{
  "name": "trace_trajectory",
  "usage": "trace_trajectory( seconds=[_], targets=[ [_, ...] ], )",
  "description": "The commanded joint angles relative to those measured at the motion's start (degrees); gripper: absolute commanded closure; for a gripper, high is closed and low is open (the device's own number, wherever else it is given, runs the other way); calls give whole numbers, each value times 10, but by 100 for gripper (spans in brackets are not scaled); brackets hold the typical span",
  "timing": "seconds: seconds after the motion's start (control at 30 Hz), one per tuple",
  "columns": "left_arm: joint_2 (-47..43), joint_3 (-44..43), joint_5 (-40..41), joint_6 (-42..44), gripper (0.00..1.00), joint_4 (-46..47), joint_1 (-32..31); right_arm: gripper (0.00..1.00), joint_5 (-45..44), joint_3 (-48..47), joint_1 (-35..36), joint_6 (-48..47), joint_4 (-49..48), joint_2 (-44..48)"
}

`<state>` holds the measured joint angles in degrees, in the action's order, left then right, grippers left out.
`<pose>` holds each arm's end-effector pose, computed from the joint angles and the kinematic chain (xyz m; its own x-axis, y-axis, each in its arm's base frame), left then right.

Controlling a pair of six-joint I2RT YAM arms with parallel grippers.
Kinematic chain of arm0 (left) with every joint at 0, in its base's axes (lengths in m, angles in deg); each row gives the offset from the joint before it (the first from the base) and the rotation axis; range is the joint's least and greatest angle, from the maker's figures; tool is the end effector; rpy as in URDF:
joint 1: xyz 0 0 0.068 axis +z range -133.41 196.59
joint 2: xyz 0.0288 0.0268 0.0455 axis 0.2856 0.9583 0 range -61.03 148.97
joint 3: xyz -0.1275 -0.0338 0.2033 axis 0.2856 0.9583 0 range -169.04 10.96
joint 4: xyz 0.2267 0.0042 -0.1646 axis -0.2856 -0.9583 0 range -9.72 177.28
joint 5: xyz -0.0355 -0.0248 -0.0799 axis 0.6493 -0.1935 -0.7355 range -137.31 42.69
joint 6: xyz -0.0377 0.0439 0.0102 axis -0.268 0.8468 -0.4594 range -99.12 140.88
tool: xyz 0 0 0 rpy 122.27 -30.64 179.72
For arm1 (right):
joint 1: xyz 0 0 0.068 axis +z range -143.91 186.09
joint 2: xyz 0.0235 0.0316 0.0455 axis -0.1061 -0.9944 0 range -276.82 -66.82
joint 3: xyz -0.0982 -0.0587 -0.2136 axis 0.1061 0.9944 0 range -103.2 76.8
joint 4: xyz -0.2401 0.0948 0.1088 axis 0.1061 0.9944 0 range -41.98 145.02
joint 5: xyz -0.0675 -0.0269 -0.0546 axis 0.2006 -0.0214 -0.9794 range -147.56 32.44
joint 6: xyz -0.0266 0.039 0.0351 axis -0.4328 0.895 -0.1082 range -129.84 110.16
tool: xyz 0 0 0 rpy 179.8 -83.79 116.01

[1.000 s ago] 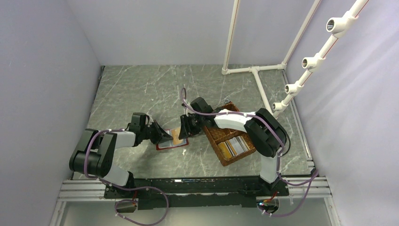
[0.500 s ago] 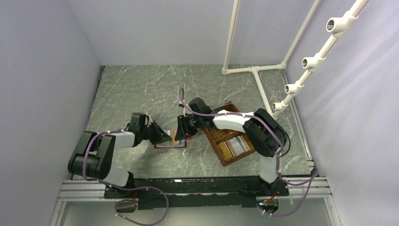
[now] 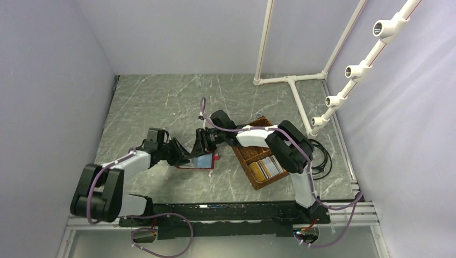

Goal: Put the credit cards into the card holder
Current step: Turn over the card slot in the card holder.

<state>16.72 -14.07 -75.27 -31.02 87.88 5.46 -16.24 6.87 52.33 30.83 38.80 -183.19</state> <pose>0.2389 -0.0674 0.0781 -0.8344 -0.5442 -0.0876 -0.3300 0.6204 -0.7115 0.2795 0.3326 0.1070 -0.9078 -0.2404 -0.3437 -0.4146 0.3906 0.8219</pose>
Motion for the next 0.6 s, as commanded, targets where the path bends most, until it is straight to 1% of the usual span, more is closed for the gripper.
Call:
trace_trajectory(
  seconds=[0.0, 0.07, 0.17, 0.23, 0.27, 0.3, 0.37, 0.4, 0.47, 0.57],
  targets=[
    [-88, -78, 122, -20, 57, -239, -1, 60, 5, -47, 2, 13, -36, -33],
    [-113, -110, 169, -36, 55, -329, 0, 60, 7, -65, 4, 16, -37, -47],
    [-147, -151, 241, -66, 51, -441, 1, 60, 5, -100, 6, 13, -21, -76],
    [-175, -171, 277, -79, 48, -493, 1, 59, 11, -141, 7, 0, 21, -93],
    [-196, -181, 302, -79, 47, -504, 2, 58, 13, -155, 8, -16, 48, -94],
    [-210, -189, 315, -75, 46, -514, 2, 56, 11, -166, 8, -40, 80, -86],
    [-229, -212, 335, -62, 41, -533, 2, 49, -36, -169, 5, -104, 169, -38],
    [-236, -222, 332, -45, 39, -530, 2, 48, -55, -164, 1, -130, 206, -9],
    [-246, -232, 283, 9, 35, -492, 2, 42, -105, -132, -11, -170, 265, 68],
    [-255, -222, 156, 52, 29, -396, 2, 28, -199, -61, -28, -216, 350, 191]
  ],
)
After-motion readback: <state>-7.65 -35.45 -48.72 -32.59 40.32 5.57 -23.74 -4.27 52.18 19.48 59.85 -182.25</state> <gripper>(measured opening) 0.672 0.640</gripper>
